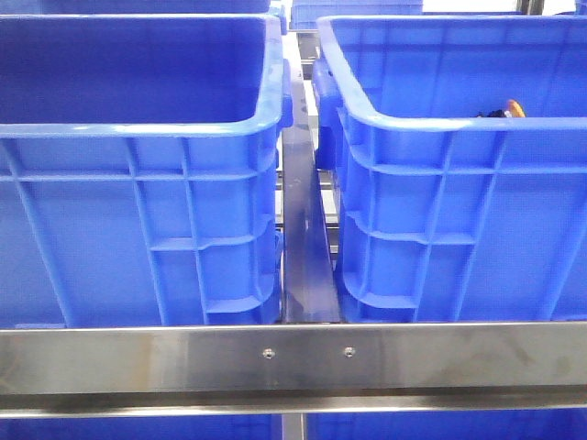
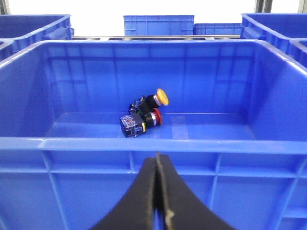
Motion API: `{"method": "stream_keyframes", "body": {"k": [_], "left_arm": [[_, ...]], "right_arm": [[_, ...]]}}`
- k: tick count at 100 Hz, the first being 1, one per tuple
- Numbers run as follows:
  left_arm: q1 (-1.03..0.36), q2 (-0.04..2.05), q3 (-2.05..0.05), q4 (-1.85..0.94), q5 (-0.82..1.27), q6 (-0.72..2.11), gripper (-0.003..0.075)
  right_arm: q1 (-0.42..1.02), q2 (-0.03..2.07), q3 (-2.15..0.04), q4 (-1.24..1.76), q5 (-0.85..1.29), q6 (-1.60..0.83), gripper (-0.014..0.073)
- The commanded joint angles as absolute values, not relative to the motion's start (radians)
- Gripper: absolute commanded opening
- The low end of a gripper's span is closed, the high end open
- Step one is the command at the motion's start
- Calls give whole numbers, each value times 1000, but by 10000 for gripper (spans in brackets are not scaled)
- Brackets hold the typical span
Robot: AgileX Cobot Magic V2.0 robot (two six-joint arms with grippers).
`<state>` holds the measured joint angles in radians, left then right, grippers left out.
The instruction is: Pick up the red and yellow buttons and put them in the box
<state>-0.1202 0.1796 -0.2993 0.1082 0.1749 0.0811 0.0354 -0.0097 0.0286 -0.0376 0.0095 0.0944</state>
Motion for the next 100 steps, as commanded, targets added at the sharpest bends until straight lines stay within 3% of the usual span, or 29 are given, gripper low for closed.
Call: {"method": "stream_keyframes", "body": {"k": [1,26,63,100], "left_arm": [[-91,127,-279,96,83,81,-19],[-75,-38,-150,77,81,81,-19],[-75,-38,8,77,-135,81,-19],[-75,-38,8,77,-123,79,-19]], "right_arm": [[40,-33,27,-48,-76,93,-68],[40,-33,27,-48,-76,93,-68],[40,-33,27,-48,-76,93,-68],[40,-33,27,-48,-76,93,-68]]}}
